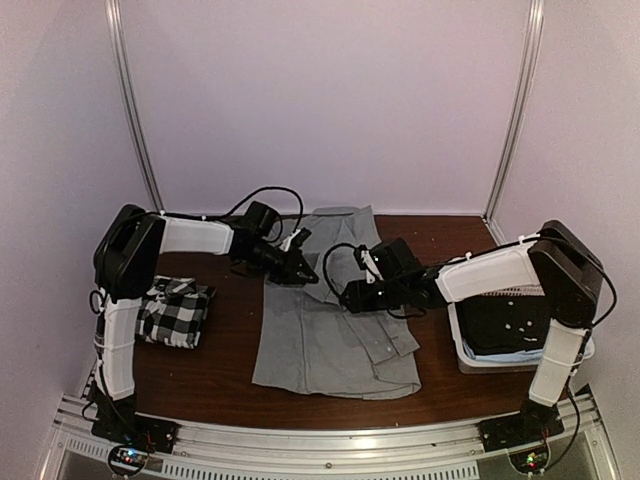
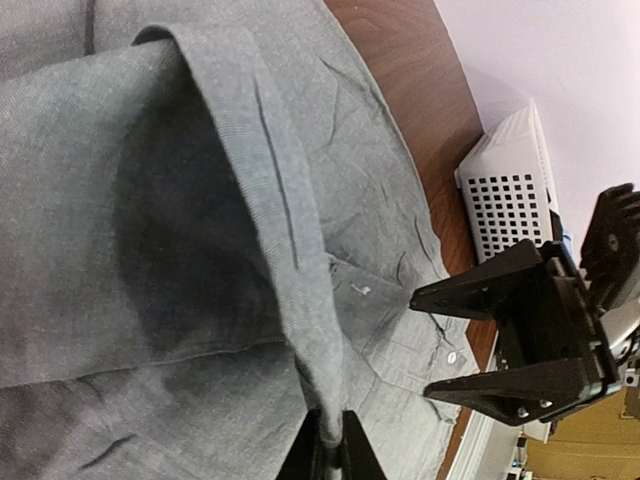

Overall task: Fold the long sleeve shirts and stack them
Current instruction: Pick up the sleeve from the 1/3-folded shirt.

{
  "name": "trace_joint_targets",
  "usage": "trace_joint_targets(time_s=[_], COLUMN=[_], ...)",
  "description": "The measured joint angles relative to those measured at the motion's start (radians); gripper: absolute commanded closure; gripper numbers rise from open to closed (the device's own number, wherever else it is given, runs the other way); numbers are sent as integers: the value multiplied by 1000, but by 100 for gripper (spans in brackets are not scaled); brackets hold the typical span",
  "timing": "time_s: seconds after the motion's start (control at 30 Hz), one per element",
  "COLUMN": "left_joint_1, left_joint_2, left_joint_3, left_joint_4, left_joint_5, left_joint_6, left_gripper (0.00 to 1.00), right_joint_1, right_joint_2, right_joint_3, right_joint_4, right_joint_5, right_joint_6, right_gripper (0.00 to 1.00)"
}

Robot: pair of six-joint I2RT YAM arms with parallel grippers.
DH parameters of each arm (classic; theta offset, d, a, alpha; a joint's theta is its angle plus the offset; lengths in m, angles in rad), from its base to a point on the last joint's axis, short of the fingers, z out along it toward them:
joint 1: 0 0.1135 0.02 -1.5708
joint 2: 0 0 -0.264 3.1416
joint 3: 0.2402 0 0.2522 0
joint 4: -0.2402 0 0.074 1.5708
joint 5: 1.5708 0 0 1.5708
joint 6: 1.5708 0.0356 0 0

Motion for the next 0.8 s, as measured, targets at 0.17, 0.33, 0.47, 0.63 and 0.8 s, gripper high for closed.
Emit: trace_joint_targets(time_s=[0.17, 0.33, 0.47, 0.63, 0.8], left_joint_1=[-13, -20, -26, -28, -28], left_joint_2=[0, 0, 0, 0, 0], left_joint_3=[11, 36, 49, 63, 78], left_joint_4=[16, 30, 35, 35, 35], left_joint_5=[5, 6, 8, 9, 9], left_joint_6=[-56, -103, -124, -140, -148], left_gripper=[96, 96, 96, 96, 96], right_joint_1=[-1, -1, -1, 0, 5], right_joint_2=[-23, -25, -20, 26, 79], right_joint_3=[-78, -114, -124, -103, -53], right_joint_4=[28, 92, 142, 198, 204], right_joint_5=[29, 29, 25, 17, 14], right_joint_6=[18, 31, 29, 24, 16], right_gripper=[32, 26, 25, 24, 25])
